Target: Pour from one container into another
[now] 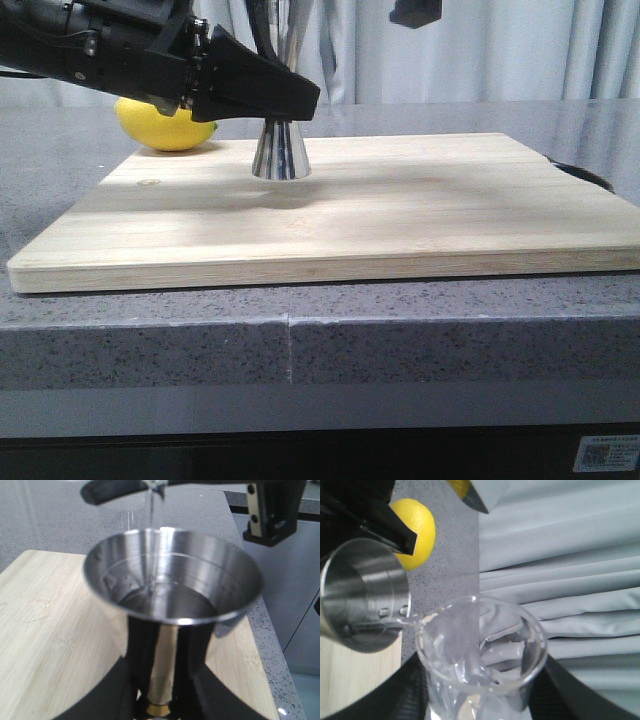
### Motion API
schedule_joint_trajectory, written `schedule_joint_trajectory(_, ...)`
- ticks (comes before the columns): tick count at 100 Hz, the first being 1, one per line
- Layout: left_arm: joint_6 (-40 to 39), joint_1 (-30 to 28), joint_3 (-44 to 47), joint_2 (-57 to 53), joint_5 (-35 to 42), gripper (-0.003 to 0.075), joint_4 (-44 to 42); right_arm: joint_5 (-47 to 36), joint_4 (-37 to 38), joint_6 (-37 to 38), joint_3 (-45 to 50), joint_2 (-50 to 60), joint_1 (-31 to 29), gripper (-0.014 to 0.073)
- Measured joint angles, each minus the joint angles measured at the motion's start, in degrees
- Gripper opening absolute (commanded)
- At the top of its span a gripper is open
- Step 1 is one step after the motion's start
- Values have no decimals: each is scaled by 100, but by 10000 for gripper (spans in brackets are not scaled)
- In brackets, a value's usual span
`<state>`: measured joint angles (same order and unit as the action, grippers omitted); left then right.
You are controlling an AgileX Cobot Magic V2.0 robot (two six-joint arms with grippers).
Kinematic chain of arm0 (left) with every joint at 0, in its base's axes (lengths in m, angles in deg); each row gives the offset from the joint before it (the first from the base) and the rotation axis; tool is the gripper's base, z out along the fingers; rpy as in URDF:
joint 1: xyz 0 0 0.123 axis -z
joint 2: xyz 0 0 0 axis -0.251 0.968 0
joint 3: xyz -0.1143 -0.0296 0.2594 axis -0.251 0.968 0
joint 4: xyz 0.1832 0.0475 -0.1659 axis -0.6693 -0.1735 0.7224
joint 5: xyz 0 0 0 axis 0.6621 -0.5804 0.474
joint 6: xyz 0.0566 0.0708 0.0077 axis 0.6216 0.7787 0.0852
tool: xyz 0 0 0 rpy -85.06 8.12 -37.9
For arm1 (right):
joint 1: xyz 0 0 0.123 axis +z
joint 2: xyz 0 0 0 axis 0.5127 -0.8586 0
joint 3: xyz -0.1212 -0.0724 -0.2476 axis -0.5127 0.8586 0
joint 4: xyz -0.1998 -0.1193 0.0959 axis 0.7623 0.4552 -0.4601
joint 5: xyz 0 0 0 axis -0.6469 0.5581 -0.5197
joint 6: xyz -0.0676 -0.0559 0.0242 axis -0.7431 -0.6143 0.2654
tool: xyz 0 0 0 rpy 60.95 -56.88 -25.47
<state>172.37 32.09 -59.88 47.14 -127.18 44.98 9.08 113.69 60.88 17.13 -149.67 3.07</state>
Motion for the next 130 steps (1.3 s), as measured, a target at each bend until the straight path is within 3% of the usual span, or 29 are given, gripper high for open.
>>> schedule_joint_trajectory(130,0,0,0,0,0,-19,0,33,620,0,0,0,61,246)
